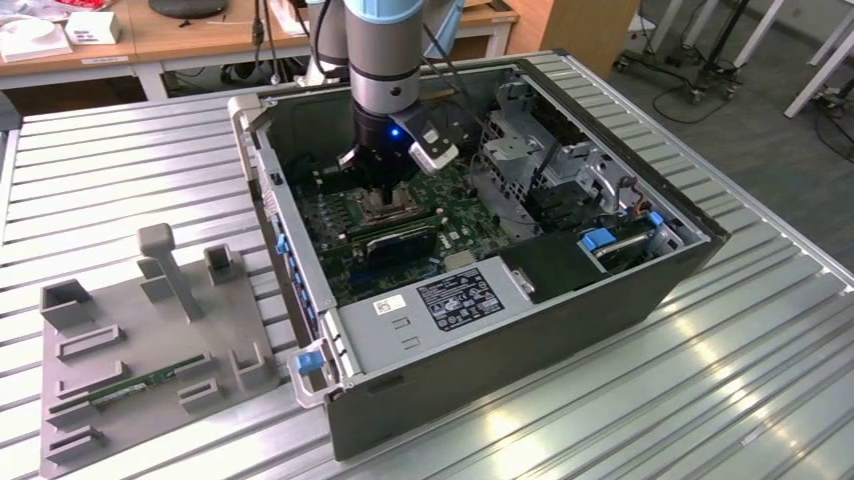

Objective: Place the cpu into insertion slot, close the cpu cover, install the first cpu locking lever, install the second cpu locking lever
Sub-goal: 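Install the second cpu locking lever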

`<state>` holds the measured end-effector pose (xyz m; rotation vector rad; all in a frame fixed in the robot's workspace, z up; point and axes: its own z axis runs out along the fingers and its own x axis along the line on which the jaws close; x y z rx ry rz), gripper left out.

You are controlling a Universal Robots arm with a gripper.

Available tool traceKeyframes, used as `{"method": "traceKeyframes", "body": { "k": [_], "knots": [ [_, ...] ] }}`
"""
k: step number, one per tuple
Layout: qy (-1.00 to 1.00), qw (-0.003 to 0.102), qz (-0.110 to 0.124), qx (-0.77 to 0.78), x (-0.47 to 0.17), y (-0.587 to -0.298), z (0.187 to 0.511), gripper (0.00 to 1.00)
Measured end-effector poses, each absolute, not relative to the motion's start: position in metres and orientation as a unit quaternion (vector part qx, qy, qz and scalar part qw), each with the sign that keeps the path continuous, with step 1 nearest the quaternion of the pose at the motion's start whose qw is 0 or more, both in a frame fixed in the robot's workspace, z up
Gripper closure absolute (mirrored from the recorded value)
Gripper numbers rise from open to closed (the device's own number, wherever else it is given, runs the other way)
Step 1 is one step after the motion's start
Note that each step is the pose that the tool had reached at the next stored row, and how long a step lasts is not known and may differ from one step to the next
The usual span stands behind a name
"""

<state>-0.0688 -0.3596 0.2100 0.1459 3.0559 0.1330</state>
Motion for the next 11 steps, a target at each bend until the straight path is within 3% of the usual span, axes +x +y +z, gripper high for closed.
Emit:
{"method": "traceKeyframes", "body": {
  "k": [11],
  "knots": [
    [0.997,0.04,0.043,0.048,-0.0635,-0.3546,0.2124,0.89]
  ]
}}
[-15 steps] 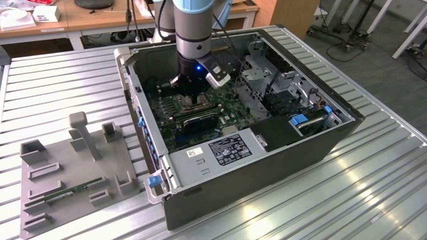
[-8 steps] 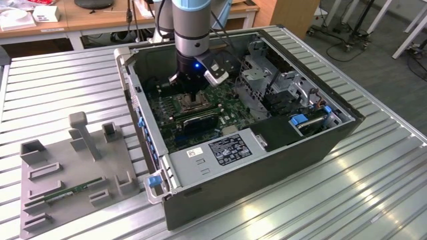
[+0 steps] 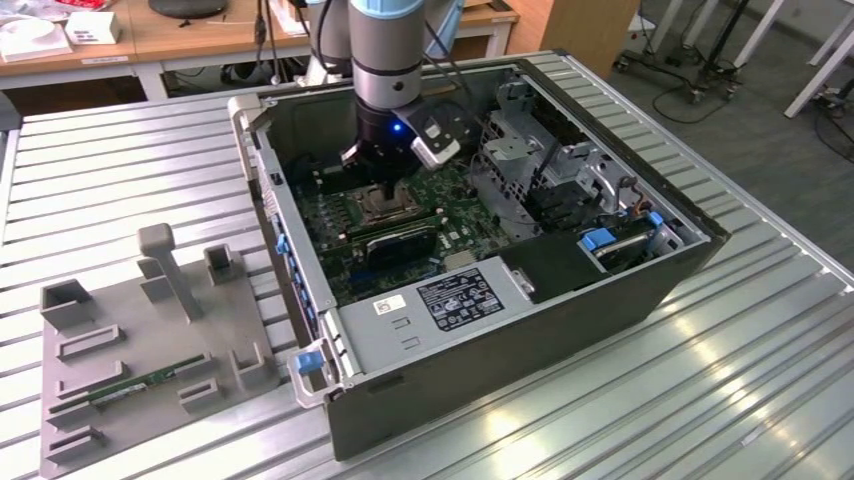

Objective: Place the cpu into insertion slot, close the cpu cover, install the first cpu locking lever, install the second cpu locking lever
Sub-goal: 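Install the second cpu locking lever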

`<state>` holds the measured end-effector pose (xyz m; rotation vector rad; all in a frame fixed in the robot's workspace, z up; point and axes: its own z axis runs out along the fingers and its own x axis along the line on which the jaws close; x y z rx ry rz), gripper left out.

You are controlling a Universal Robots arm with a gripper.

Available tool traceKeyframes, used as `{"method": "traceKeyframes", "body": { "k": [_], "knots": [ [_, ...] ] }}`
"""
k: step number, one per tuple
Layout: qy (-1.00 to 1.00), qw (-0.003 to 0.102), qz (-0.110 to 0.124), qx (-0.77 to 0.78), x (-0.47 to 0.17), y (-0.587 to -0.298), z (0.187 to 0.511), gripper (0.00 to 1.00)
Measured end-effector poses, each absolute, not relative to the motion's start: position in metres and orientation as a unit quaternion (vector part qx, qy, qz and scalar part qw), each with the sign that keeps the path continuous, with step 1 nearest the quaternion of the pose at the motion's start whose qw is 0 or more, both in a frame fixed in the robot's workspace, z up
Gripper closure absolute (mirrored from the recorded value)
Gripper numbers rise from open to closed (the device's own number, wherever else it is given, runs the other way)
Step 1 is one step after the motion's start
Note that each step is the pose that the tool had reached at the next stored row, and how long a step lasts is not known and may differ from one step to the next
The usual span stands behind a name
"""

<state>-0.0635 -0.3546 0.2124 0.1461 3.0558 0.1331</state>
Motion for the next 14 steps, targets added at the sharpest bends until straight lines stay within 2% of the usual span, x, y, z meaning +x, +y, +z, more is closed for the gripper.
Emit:
{"method": "traceKeyframes", "body": {
  "k": [14],
  "knots": [
    [0.997,0.04,0.043,0.048,-0.0633,-0.3546,0.2223,0.89]
  ]
}}
